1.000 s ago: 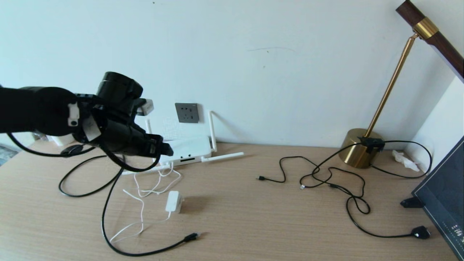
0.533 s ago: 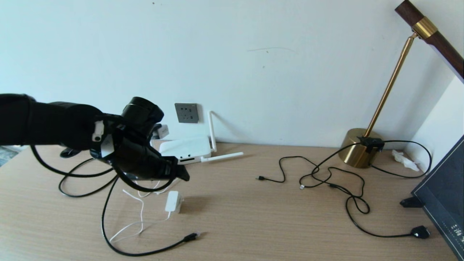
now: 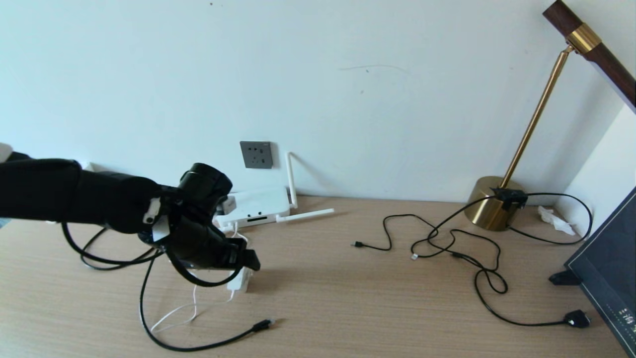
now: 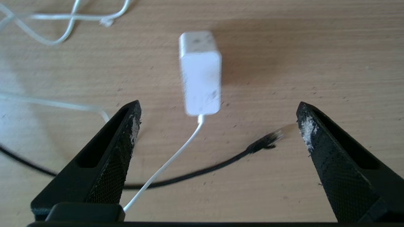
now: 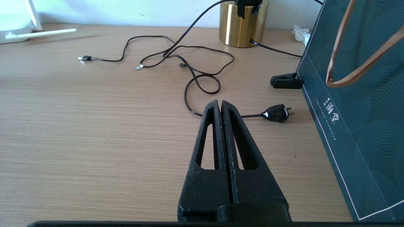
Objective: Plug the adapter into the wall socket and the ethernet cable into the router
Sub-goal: Plug plug into socket
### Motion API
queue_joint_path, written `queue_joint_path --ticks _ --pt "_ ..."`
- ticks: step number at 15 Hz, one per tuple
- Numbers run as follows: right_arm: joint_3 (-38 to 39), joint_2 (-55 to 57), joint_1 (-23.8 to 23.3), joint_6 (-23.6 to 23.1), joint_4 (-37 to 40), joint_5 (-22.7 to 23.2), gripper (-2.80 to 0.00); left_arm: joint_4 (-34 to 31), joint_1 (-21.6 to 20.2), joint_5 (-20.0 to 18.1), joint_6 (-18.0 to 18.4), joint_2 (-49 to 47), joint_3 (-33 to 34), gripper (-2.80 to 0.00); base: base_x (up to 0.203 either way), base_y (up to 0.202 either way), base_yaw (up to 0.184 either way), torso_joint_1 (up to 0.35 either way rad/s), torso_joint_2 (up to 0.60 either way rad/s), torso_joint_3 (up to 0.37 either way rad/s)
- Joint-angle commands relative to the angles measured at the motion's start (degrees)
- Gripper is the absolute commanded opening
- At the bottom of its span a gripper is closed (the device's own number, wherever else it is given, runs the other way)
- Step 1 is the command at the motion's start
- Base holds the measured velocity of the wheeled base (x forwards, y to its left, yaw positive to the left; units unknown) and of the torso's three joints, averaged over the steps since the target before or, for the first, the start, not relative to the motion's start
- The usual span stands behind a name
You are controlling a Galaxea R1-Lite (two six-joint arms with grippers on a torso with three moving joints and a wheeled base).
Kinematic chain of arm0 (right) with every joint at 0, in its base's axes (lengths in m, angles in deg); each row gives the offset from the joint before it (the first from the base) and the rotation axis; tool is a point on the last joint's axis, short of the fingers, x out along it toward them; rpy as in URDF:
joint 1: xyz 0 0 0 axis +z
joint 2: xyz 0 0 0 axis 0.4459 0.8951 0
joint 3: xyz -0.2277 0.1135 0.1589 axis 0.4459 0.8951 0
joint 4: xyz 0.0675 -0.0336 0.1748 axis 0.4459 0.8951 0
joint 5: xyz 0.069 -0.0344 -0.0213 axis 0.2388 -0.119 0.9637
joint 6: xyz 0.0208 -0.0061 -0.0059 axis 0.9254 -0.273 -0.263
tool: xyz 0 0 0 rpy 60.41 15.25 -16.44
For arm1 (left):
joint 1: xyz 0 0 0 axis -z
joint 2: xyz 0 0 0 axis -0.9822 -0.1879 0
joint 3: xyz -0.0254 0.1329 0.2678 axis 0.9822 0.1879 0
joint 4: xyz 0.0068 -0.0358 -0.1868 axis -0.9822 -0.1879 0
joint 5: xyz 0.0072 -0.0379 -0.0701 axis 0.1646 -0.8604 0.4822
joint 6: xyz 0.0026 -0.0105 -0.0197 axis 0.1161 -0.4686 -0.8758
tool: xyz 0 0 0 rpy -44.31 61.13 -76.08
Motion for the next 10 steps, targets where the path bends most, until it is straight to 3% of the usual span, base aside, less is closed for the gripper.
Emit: queue_joint_path --ticks 1,7,10 --pt "0.0 0.0 0.0 0.0 0.0 0.0 -2.8 3.6 -0.1 0.9 0.1 -2.2 1.5 0.0 0.0 0.0 0.0 0.0 0.0 0.0" --pt "0.0 0.0 0.0 0.0 0.0 0.0 -2.8 8.7 -0.8 2.5 0.9 -7.7 1.8 0.0 0.0 0.0 0.0 0.0 0.0 0.0" --pt "0.0 0.0 0.0 0.0 0.0 0.0 -2.8 10.3 -1.4 4.7 3.0 -9.8 1.8 0.0 0.0 0.0 0.0 0.0 0.0 0.0"
